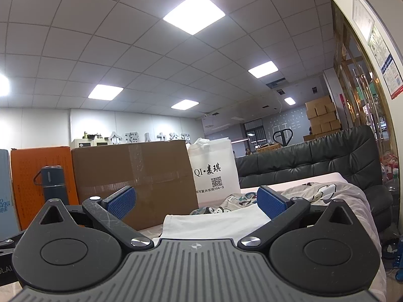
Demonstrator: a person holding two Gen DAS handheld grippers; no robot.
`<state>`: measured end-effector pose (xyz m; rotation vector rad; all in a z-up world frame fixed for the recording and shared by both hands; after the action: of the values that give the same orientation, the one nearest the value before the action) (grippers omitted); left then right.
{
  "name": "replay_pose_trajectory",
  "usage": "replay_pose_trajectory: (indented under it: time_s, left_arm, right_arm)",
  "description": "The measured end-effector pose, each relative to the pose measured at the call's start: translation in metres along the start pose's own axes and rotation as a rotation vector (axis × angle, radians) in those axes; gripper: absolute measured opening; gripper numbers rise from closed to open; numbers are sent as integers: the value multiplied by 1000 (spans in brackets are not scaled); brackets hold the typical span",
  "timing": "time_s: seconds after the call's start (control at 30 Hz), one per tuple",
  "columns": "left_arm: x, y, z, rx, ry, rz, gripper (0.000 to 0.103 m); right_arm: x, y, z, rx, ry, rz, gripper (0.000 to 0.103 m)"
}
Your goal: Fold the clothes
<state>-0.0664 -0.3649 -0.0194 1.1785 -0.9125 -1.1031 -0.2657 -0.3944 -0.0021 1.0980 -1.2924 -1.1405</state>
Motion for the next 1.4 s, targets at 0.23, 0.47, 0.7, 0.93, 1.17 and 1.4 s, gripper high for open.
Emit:
replay_pose_trajectory:
  time_s: [0.23, 0.47, 0.7, 0.93, 1.17, 1.4]
  left_arm:
    - [0, 0, 0, -3, -1, -3, 103]
    - [0, 0, 0, -4, -2, -5, 103]
    - [0, 0, -1, -3, -3, -6, 103]
    - [1, -1, 0, -2, -3, -6, 103]
    - [2, 0, 2, -2, -3, -7, 103]
    - [2, -1, 2, -2, -5, -7, 103]
  right_arm:
    - [-1, -1, 0, 4, -2, 4, 103]
    - [-2, -2, 0, 7, -3, 6, 103]
    - [-4, -1, 1, 8, -4, 5, 103]
    - [-3, 0, 1, 8, -3, 5, 103]
    - [-3, 0, 1, 8, -3, 5, 103]
    - [-3, 0, 2, 9, -2, 4, 103]
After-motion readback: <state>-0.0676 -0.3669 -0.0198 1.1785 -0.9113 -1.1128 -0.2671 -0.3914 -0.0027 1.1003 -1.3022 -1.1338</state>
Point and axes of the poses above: each gripper's, at about its wrist camera, not at the fingertips, and x roughly the way its jaws point, z to its right, y to its top, the point moved 6 cm from there along x, roughly the way its jaws point, and after that the axes turned 12 degrees about -x, right-handed, at the moved point
